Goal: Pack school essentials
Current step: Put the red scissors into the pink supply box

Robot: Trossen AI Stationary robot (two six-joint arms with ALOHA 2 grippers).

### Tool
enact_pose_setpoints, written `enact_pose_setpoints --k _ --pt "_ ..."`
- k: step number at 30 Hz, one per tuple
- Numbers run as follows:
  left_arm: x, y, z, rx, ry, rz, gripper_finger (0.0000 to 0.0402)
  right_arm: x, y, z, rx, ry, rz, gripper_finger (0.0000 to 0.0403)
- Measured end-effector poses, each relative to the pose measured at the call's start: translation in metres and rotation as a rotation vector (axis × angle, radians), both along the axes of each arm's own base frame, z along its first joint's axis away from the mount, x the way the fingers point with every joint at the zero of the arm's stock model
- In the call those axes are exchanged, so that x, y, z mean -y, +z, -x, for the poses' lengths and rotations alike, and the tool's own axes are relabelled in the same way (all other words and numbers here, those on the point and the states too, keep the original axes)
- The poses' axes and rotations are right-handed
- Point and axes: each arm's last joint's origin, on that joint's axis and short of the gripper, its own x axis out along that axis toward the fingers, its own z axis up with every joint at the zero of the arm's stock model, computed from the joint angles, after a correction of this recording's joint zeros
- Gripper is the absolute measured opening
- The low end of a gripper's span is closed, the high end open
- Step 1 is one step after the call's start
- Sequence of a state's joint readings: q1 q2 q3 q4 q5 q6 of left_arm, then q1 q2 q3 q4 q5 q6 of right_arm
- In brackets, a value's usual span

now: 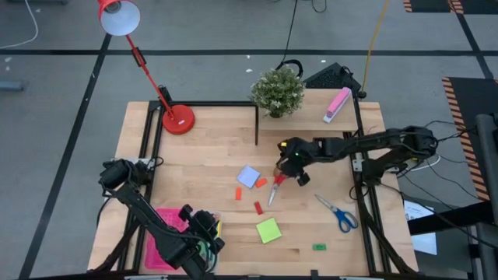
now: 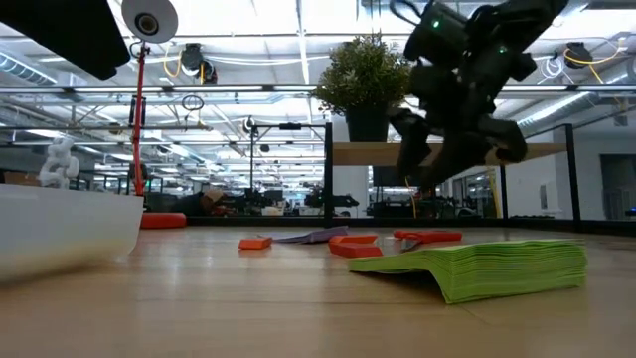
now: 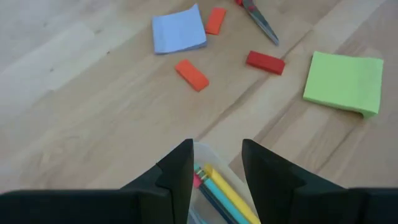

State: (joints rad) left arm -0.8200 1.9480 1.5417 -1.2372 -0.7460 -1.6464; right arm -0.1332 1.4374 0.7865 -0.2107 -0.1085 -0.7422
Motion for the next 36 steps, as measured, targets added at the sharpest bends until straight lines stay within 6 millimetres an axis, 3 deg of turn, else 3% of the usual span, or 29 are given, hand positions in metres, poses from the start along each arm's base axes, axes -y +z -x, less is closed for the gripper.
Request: enact_pose_setpoints --k 8,17,25,36 --pt "0.000 0.000 0.000 -0.011 -0.040 -0.030 0.0140 0.008 -0.022 -0.003 -0.152 0.093 -0.007 0.0198" --pt "0.000 0.001 -0.001 -0.006 -0.043 -0.037 0.0140 0.016 -0.026 -0.002 -0.166 0.145 0.025 0.0198" --pt "0.000 0.001 -0.001 -0.004 -0.041 -0.035 0.0140 0.018 -0.050 -0.007 -0.226 0.180 -0.041 0.0194" --pt "0.000 0.001 -0.001 -0.004 -0.041 -0.035 0.0140 0.013 -0.062 0.001 -0.353 0.169 -0.103 0.0089"
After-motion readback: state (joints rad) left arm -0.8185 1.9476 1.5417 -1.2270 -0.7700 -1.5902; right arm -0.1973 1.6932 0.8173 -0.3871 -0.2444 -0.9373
